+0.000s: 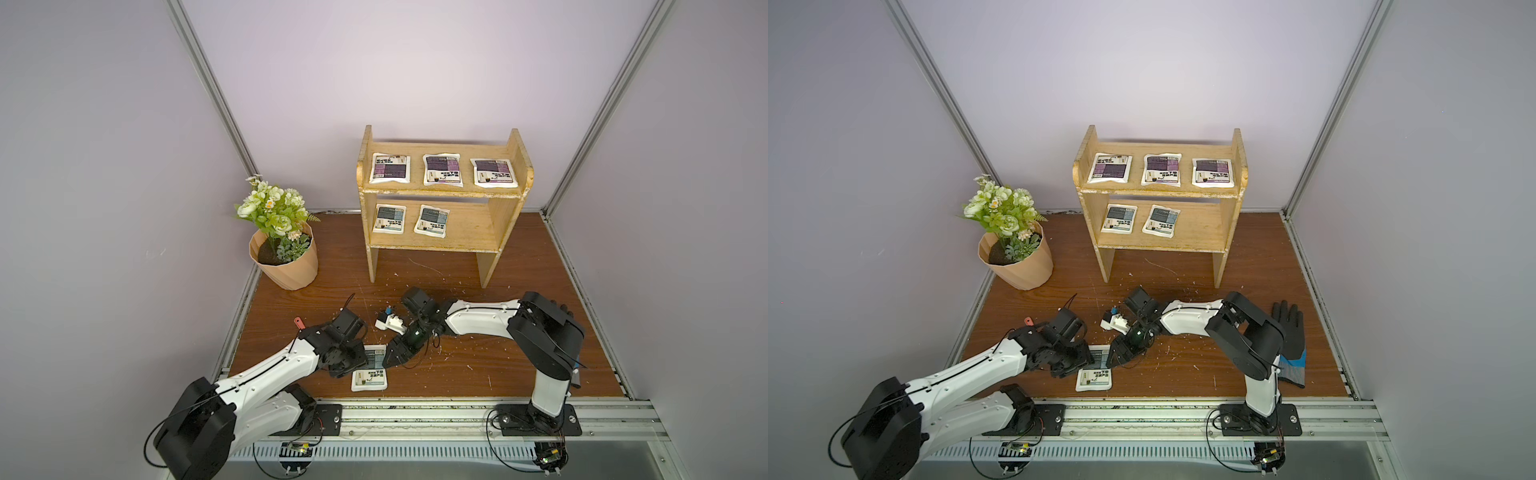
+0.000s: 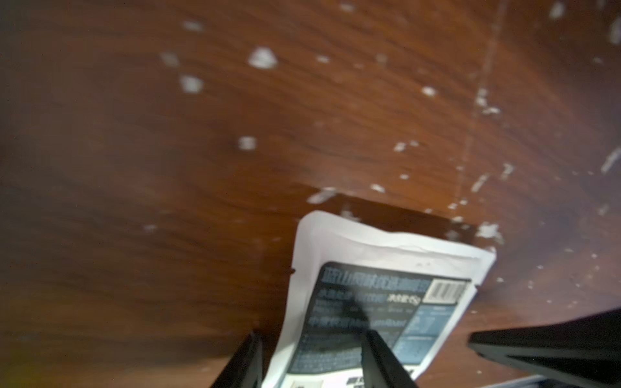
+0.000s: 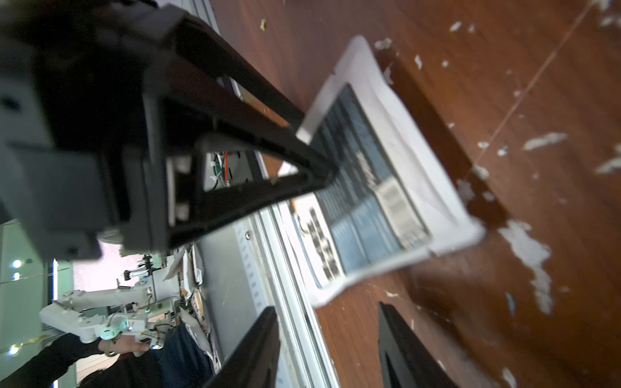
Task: Place the bagged coffee beans on the shelf by color
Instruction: Pick up the bagged coffee beans at the center of the board.
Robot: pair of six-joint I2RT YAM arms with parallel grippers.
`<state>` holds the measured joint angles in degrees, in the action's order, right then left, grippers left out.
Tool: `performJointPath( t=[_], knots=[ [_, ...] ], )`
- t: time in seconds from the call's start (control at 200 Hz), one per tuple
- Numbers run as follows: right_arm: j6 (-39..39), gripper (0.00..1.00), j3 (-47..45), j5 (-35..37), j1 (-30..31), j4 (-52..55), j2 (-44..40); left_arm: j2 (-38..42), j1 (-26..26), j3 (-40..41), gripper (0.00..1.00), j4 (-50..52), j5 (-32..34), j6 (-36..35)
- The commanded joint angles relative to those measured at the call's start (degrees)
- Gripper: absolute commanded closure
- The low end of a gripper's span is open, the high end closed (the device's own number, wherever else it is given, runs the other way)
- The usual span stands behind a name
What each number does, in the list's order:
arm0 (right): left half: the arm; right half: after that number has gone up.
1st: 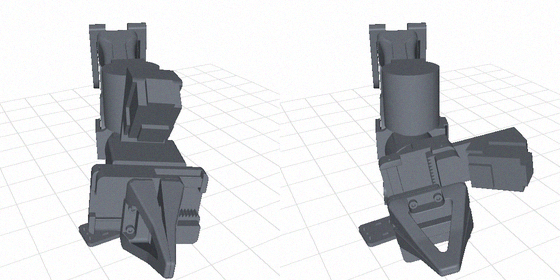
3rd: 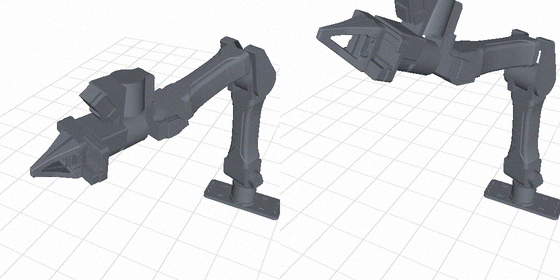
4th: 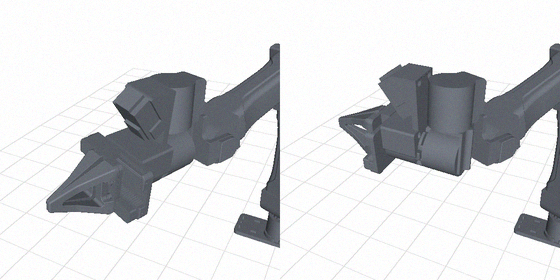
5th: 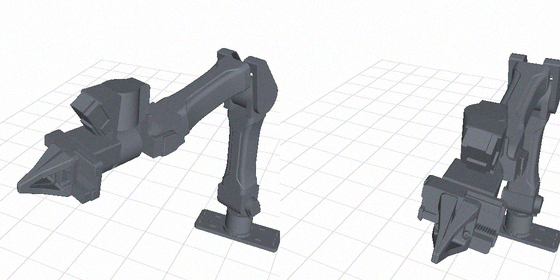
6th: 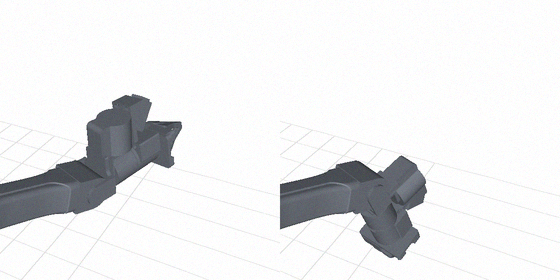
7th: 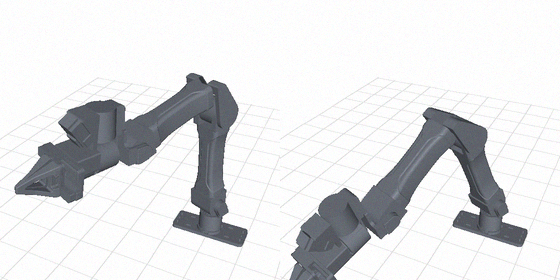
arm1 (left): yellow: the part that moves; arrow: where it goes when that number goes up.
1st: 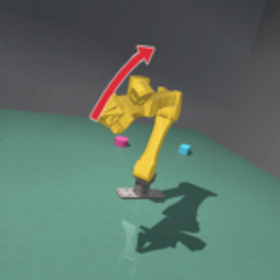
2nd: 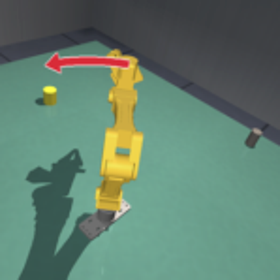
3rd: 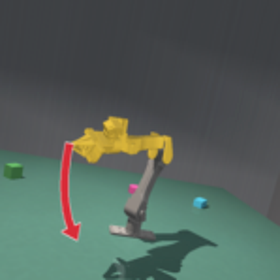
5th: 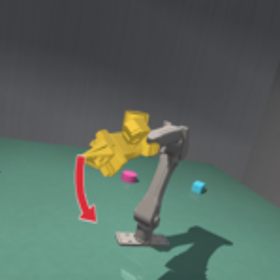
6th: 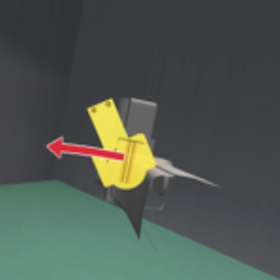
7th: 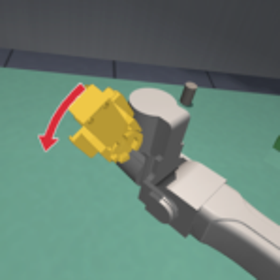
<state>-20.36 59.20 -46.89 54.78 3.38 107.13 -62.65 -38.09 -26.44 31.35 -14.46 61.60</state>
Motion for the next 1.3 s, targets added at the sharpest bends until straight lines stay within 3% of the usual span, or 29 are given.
performJointPath(
  t=[0.0,0.12,0.325,0.515,0.786,1.046,1.296],
  knots=[
    [-0.74,0.51,-0.07,-6.75,0.59,-3.68,1.81,-7.16,-2.49,2.52,0.55,-5.78,-3.73,0.09],
    [-0.46,0.56,0.77,-7.22,0.76,-3.06,4.72,-11.13,-2.68,1.21,0.72,-9.27,-6.97,-1.65],
    [0.82,0.54,2.51,-3.08,0.35,-0.67,4.39,-14.1,-2.7,-1.42,1.0,-12.19,-7.68,-2.77],
    [3.36,0.5,3.83,3.51,-3.07,4.53,-2.8,-17.04,-2.62,-8.43,1.0,-8.46,-3.35,-6.88],
    [0.44,0.44,-3.25,12.73,-16.35,6.48,-19.31,-18.23,-2.08,-19.94,1.0,-2.97,3.73,-13.34],
    [-6.0,0.44,-11.27,13.59,-22.33,-3.5,-26.71,-19.11,1.14,-29.0,1.0,-4.72,-3.55,-17.26],
    [-10.73,0.44,-12.9,14.28,-23.28,-12.03,-31.22,-15.63,6.81,-30.6,1.0,-14.66,-9.11,-9.4]
  ],
)
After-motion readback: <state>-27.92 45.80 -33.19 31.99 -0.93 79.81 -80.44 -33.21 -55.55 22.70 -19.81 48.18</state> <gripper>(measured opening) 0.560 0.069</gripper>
